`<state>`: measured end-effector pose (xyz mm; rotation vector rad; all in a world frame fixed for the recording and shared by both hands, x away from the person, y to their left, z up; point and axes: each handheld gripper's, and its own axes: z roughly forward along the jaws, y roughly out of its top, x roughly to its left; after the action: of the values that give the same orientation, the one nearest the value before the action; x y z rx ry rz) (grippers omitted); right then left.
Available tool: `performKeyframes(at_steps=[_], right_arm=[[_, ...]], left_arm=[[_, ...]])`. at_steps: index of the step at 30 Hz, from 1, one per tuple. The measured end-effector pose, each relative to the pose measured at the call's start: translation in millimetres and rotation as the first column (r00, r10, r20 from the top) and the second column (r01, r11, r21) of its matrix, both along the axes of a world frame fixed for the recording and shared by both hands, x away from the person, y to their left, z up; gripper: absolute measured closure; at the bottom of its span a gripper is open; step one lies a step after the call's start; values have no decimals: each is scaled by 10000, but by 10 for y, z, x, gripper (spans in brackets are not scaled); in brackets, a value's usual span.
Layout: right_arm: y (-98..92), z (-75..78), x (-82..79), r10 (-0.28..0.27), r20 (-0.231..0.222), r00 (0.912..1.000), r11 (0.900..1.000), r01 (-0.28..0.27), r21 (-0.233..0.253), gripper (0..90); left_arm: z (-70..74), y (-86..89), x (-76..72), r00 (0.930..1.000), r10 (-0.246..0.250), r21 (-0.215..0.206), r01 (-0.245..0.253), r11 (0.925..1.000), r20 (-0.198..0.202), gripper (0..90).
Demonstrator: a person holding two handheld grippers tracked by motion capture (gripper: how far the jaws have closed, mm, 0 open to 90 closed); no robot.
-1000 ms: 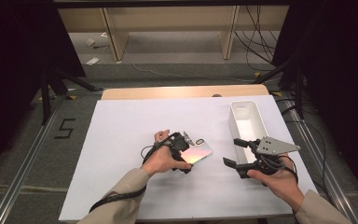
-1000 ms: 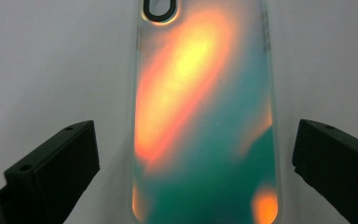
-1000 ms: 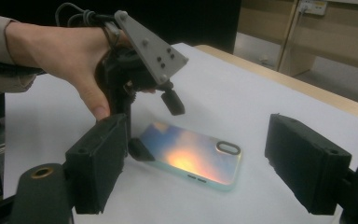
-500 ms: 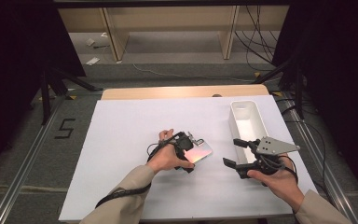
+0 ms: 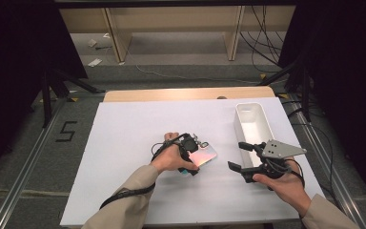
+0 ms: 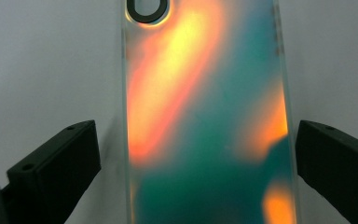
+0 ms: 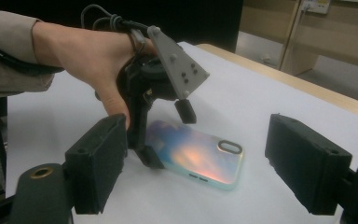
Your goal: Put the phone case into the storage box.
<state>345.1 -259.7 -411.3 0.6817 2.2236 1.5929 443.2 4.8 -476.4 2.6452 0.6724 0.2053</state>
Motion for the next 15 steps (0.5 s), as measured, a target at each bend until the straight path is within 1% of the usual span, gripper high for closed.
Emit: performKeyframes(at_steps=[4, 6, 15], right_arm=[[1, 0, 1, -1, 24, 10000, 10000, 1, -8, 217], [1, 0, 1, -2, 21, 10000, 10000, 2, -12, 217], [3, -2, 0, 20, -2, 10000, 10000, -20, -46, 216]], left_arm=[[7, 4, 14, 9998, -65, -48, 64, 10000, -213, 28], [11, 4, 15, 9996, -122, -42, 122, 9999, -237, 45], [11, 6, 32, 9989, -166, -100, 162, 9998, -429, 62]])
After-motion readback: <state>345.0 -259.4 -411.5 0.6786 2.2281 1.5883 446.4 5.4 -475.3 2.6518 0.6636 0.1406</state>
